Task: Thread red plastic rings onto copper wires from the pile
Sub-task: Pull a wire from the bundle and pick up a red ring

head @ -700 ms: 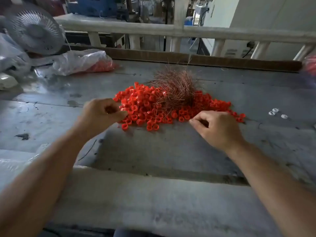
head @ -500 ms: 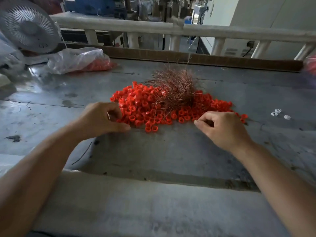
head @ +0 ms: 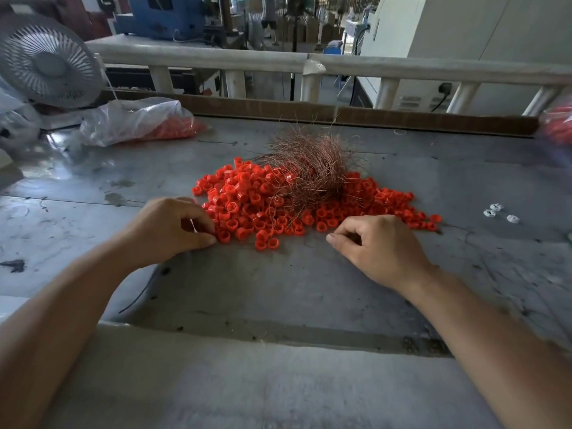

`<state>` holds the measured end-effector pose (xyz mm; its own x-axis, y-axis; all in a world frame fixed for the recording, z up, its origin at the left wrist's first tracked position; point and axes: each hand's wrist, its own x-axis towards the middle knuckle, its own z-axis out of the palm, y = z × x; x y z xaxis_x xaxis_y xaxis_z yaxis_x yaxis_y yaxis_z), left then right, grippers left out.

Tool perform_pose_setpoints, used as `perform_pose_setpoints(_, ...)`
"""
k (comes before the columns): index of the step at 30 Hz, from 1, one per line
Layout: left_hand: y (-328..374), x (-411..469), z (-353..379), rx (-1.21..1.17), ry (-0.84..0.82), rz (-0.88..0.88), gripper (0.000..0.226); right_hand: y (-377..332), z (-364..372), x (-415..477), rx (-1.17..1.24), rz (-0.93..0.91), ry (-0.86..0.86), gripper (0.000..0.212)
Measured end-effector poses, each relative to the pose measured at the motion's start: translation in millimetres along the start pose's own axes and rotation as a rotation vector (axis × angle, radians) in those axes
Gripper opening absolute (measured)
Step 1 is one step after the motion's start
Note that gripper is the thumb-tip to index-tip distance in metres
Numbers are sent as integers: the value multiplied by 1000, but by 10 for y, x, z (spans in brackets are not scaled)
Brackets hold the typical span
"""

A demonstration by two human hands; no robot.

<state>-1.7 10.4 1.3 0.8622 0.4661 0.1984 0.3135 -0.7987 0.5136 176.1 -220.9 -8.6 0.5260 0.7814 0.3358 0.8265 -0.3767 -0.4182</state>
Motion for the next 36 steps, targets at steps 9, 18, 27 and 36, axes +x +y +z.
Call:
perform_pose_setpoints(9, 260, -16, 55, -318, 217, -26, 33, -106, 14, 99, 1, -7, 313, 22)
perform_pose_setpoints(18, 859, 35, 466, -313, 115, 179, 34, -207, 104, 231, -155, -47, 260, 31)
perform_pose_setpoints(27, 521, 103, 468, -329, 170, 61, 36, -197, 89, 267, 53, -164, 481, 8)
perform_pose_setpoints(36, 578, 59, 466, -339, 90, 118, 37, -201, 107, 226, 206, -190, 423, 13)
